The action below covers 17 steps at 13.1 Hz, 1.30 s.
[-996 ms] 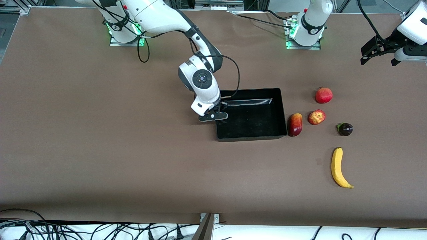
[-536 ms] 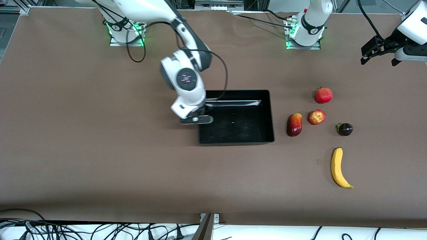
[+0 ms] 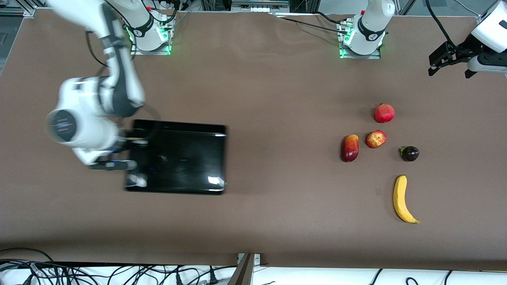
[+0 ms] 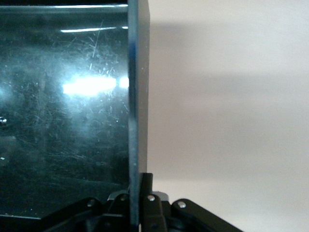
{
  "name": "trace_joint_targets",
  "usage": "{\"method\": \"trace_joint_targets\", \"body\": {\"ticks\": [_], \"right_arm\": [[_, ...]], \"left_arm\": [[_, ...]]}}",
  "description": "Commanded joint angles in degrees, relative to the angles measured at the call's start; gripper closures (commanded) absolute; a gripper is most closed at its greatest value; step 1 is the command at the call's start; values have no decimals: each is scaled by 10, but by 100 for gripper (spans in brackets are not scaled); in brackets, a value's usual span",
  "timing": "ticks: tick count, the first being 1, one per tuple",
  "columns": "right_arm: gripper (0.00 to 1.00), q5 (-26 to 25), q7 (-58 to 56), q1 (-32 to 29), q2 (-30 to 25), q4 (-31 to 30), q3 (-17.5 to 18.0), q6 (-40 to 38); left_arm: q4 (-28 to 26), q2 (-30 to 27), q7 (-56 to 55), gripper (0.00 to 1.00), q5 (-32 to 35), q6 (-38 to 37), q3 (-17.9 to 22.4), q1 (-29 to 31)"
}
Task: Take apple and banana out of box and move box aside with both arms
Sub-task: 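Drag the tray across the table toward the right arm's base side, then open the right gripper and draw it back from the tray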
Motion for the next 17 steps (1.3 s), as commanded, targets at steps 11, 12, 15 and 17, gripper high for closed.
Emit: {"method": "trace_joint_targets", "body": {"ticks": [11,12,15,17], "right_arm": [[0,11,-105,-42,-69,-30,-18,-46],[0,6,-83,-42,-70,5,-22,-92],[0,-65,-34,-42,-71,147,-22,-228],[0,-77,-40,-42,-74,199,-28,-282]], "left_arm": [[14,2,23,0,-1,-14,1,3],[14,2,23,0,-1,-13,1,3],[14,2,24,0,-1,-14,1,3],[14,3,24,0,0,-14,1,3]]}}
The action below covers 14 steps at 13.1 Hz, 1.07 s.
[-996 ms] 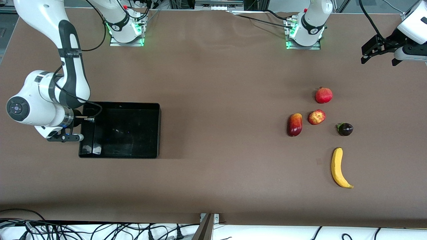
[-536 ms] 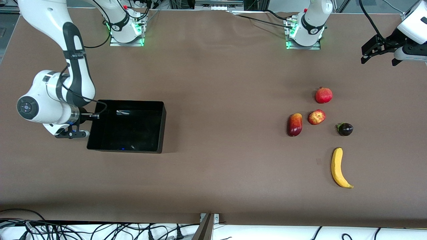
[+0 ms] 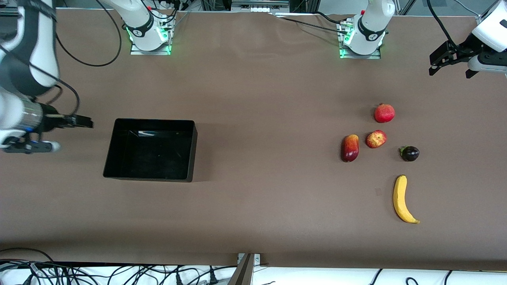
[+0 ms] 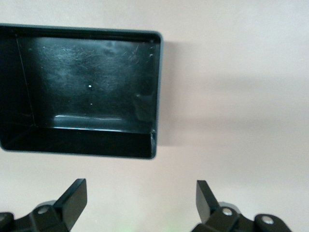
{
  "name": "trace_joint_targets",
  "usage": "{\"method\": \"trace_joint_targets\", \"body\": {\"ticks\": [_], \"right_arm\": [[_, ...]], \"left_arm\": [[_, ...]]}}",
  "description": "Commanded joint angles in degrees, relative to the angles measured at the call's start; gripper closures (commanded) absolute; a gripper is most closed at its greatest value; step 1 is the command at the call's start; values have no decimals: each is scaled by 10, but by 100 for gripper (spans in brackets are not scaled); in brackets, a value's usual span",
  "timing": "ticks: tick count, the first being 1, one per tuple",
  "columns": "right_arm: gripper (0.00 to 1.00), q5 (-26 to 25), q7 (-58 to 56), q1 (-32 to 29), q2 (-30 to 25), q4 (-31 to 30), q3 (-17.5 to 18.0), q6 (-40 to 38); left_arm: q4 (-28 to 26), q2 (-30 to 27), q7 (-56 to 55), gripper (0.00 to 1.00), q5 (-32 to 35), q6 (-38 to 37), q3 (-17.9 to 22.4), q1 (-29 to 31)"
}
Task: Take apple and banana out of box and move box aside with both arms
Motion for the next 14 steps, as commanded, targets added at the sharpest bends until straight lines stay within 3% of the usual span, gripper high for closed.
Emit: {"method": "trace_joint_targets", "body": {"ticks": [1,3,6,7,9,10,14], "right_arm": [[0,-12,5,-2,0,71,-5,-69],[0,-12,-3,-23,-18,74,22,-64],[0,-84,36,-188,-61,41,235,-41],[0,-93,48,-231,-83,1,284,-4],[0,-100,58,-291,-163,-131,349,102],[0,-100,55,-310,-181,-157,360,117],[0,-101,53,-323,-195,-144,358,90]], "left_arm": [[13,2,15,0,-1,-13,1,2],[13,3,15,0,-1,-12,1,2],[13,2,15,0,0,-13,1,2],[13,2,15,0,-1,-13,1,2],[13,2,15,0,0,-13,1,2],[13,2,15,0,0,-13,1,2],[13,1,22,0,-1,-13,15,2]]}}
